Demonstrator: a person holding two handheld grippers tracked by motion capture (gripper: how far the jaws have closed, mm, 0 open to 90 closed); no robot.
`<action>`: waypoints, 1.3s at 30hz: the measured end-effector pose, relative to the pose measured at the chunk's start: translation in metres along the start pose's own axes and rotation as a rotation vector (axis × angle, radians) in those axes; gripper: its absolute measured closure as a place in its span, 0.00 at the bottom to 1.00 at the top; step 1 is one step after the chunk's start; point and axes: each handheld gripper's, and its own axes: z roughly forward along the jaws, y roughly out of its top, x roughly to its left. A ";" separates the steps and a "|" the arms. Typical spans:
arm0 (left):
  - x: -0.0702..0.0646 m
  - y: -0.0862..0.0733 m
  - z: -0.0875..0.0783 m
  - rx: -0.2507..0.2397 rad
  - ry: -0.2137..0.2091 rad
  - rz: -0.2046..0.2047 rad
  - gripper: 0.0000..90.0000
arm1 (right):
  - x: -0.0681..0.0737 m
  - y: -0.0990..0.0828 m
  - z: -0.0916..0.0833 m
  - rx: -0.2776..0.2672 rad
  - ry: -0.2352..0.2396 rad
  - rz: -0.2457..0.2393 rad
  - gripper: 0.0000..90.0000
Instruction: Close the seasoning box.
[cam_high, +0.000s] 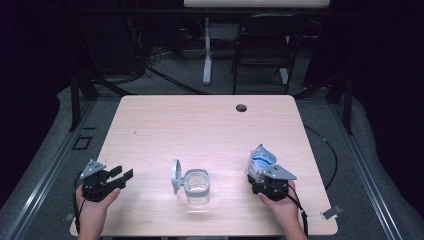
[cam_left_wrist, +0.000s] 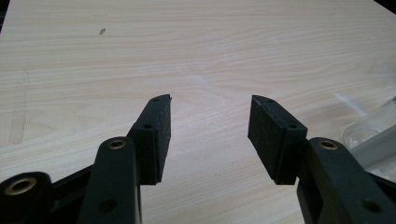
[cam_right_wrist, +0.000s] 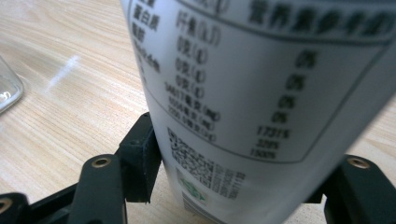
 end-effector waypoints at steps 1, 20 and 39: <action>0.000 0.000 0.000 0.000 0.000 0.000 0.55 | 0.000 0.000 0.000 0.003 -0.001 0.002 0.42; 0.001 0.000 0.001 -0.002 -0.001 0.002 0.55 | 0.000 -0.001 -0.001 -0.005 0.004 -0.012 0.43; 0.001 0.001 0.000 -0.003 0.001 0.005 0.55 | 0.006 0.005 -0.002 0.005 0.014 -0.039 0.43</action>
